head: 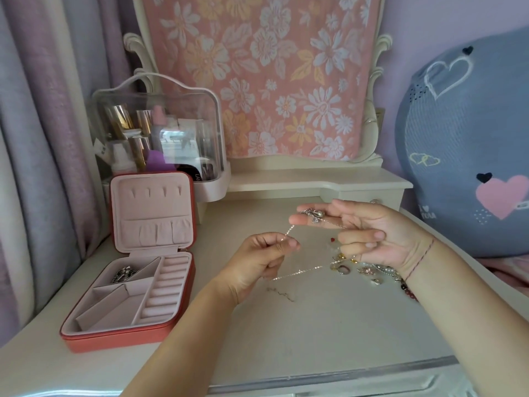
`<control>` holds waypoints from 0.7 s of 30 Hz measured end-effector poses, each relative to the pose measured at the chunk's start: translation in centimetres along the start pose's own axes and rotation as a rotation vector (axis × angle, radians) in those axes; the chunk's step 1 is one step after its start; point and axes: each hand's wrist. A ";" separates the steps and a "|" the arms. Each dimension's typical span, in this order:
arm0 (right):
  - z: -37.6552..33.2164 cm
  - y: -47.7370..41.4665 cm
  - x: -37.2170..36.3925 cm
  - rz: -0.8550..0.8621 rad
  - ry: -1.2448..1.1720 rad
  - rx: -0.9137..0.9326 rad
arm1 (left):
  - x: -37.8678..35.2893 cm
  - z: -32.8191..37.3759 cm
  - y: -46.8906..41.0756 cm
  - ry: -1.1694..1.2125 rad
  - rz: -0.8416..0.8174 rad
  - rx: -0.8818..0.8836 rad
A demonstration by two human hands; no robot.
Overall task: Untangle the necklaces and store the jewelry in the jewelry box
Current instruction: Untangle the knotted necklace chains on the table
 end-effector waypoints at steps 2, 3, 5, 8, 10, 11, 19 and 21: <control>0.2 0.4 0.2 0.012 -0.027 0.013 | 0.3 0.0 -0.2 0.061 0.069 -0.014; 0.3 0.5 0.3 0.022 -0.033 0.026 | 0.5 -0.1 -0.3 0.088 0.097 -0.021; 0.9 0.6 0.2 0.075 -0.026 0.081 | 0.6 -0.1 -0.5 0.119 0.130 -0.030; 1.7 0.3 0.6 0.236 -0.002 0.208 | 0.7 -0.3 -0.6 0.157 0.171 -0.038; 2.2 -0.2 1.1 0.368 -0.003 0.286 | 1.0 -0.4 -0.8 0.194 0.236 -0.033; 2.5 -0.5 1.3 0.441 -0.005 0.321 | 1.2 -0.5 -0.8 0.197 0.271 -0.025; 4.1 -2.0 1.9 0.736 0.103 0.454 | 1.6 -0.4 -0.9 0.160 0.406 0.016; 4.3 -2.2 1.9 0.769 0.171 0.476 | 1.8 -0.3 -1.0 0.161 0.425 0.036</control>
Point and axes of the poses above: each hand's wrist, its own y-axis away from the middle knuckle, its own x-axis out of the back of the hand, z = x × y, and after that the axes turned 6 degrees about -y, right-handed
